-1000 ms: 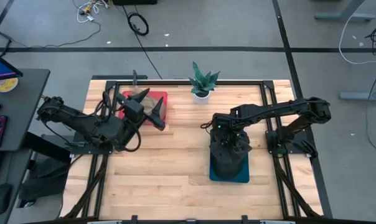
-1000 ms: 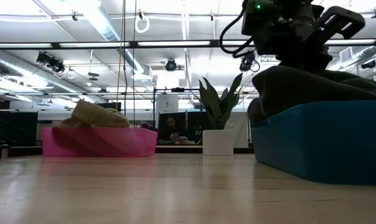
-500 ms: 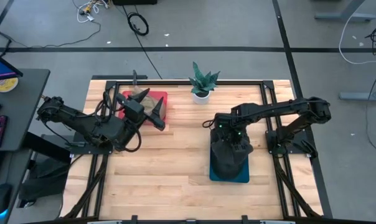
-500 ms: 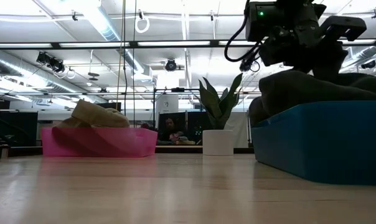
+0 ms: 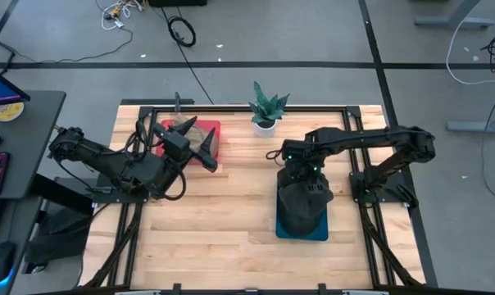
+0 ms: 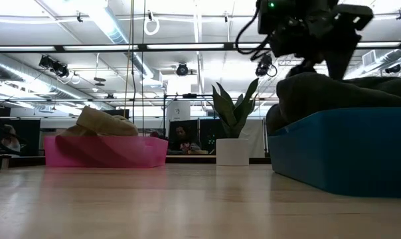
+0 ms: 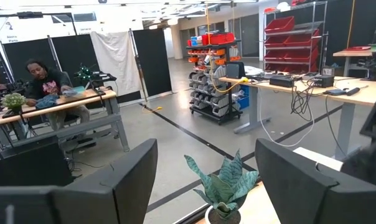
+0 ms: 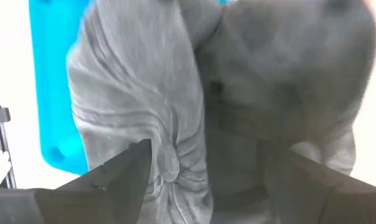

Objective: Pick & Place hat
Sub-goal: Return to Home Position

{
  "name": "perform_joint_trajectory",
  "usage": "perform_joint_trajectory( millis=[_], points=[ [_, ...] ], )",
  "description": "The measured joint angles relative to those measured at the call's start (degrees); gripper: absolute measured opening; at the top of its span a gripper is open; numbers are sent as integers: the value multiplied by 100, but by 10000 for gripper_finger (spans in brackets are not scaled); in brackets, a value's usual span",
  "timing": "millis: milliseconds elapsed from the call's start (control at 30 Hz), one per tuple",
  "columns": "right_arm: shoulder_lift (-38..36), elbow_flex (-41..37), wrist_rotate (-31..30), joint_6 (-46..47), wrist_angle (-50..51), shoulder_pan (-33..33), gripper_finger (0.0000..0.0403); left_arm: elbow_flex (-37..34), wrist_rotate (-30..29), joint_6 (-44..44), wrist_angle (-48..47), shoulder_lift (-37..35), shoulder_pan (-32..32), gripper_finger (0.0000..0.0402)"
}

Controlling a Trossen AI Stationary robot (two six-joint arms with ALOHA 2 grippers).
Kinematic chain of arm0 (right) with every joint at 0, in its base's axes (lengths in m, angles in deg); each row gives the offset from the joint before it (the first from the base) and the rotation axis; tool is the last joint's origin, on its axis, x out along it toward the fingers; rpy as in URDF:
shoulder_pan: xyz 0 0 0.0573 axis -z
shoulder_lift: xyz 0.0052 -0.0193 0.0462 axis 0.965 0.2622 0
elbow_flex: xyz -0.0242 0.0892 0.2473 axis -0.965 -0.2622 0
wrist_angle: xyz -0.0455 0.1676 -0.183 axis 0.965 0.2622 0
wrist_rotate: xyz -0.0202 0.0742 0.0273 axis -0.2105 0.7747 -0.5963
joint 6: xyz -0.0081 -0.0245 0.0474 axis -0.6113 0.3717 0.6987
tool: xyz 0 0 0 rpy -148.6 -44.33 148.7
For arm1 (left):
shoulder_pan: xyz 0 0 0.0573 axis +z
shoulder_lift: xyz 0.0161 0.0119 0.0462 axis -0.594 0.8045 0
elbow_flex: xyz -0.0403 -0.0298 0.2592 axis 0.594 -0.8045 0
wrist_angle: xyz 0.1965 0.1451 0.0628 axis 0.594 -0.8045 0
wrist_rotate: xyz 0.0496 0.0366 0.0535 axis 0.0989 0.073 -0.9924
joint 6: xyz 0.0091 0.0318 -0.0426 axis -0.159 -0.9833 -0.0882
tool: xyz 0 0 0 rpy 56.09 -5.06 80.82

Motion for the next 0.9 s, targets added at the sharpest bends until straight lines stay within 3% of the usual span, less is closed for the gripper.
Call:
perform_joint_trajectory(
  millis=[133, 467, 733, 900],
  points=[
    [0, 378, -49, 41, 115, 114, 279, 0, 0, 0, 0, 0, 0, 275],
    [0, 1205, -970, 283, 946, 172, 209, 0, 15, 23, -2, 0, 0, 275],
    [0, 2329, -1109, 303, 1680, 171, 139, 0, 1177, 425, -68, 0, 136, 275],
    [-66, 3025, -1085, 344, 2092, 168, 82, 0, 1953, 1017, -605, 0, 376, 275]
  ],
)
